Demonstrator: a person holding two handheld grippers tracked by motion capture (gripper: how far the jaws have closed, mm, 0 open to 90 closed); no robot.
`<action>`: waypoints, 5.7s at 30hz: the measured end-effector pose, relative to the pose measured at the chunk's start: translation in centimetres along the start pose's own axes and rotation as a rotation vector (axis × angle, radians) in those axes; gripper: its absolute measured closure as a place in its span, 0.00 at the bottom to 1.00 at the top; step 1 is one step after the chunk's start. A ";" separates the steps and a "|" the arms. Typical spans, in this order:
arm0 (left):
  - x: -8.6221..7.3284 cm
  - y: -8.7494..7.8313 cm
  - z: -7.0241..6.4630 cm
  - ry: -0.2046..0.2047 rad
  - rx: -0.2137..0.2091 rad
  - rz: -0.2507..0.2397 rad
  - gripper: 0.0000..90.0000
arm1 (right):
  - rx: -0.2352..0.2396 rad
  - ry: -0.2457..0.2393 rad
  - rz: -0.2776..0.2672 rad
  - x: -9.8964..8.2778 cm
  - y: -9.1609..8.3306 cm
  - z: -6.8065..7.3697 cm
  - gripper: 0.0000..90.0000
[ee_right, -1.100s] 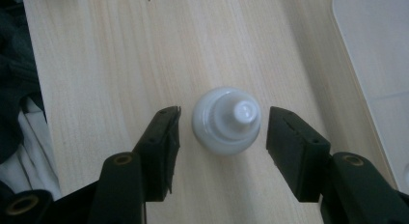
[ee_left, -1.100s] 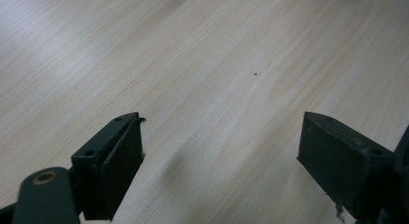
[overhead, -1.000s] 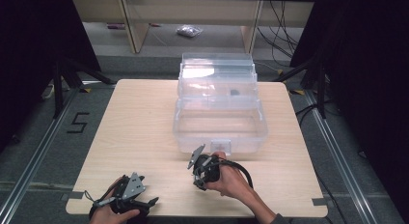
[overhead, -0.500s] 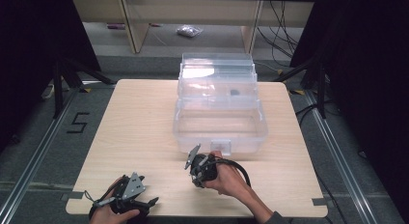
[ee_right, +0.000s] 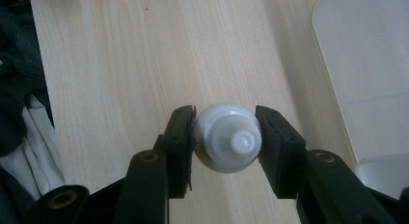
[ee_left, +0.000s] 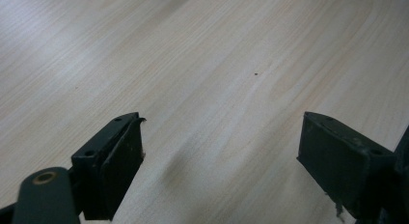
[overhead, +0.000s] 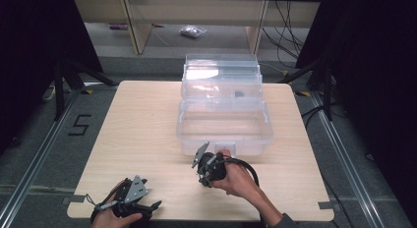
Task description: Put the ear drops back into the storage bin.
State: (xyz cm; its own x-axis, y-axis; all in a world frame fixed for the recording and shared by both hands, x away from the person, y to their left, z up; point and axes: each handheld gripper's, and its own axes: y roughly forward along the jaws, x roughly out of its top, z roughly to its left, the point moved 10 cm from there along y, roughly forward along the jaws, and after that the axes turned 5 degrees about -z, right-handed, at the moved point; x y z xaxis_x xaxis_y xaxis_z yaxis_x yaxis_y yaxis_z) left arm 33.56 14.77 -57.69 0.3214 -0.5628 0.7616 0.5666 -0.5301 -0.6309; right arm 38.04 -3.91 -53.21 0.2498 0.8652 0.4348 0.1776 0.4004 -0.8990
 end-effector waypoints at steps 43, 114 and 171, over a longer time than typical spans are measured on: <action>0.0 0.0 0.0 -0.007 -0.004 -0.002 0.17 | -0.003 0.080 0.011 -3.7 -8.9 -4.5 0.67; -0.1 0.0 -0.1 -0.022 -0.004 -0.002 0.17 | -0.116 0.384 0.205 -7.2 -8.0 -19.3 0.67; -0.1 0.0 0.0 -0.011 -0.007 0.002 0.17 | -0.103 0.443 0.334 -9.9 -4.1 -20.4 0.67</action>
State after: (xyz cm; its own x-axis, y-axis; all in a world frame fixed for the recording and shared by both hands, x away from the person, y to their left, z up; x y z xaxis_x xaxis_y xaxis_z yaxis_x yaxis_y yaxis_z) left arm 33.47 14.82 -57.74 0.3310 -0.5566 0.7620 0.5606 -0.5336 -0.6333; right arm 54.26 -20.25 -52.72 0.6803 0.7217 0.1279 0.1061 0.0757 -0.9915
